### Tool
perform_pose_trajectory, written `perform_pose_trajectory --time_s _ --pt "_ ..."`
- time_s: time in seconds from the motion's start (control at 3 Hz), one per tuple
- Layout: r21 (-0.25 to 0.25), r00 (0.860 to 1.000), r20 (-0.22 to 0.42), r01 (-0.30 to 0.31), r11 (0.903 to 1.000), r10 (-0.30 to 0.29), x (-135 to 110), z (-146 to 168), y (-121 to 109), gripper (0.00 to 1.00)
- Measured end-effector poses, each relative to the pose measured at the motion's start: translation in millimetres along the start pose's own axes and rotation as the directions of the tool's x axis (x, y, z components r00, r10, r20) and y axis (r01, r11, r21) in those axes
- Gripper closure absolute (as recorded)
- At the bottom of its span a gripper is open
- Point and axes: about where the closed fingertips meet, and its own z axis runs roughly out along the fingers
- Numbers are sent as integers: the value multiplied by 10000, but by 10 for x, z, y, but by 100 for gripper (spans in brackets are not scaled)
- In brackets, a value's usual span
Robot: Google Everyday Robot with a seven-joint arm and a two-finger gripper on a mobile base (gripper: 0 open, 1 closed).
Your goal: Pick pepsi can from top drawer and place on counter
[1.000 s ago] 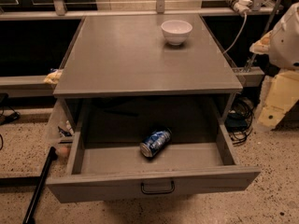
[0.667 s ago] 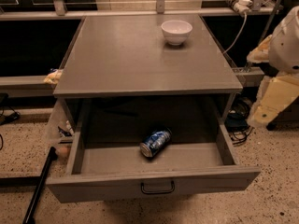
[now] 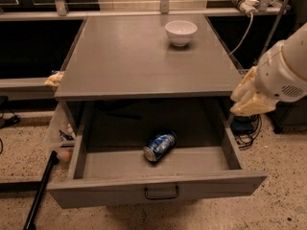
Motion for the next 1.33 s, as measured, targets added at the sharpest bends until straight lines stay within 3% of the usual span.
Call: perform_pose_trajectory --time_s 0.33,0.67,1.33 --pt "272 9966 817 114 9996 -136 -63 401 -93 89" --pt "311 9899 1420 -87 9995 41 -90 837 -154 100" --pt "648 9921 1245 62 9979 -142 -61 862 -164 100"
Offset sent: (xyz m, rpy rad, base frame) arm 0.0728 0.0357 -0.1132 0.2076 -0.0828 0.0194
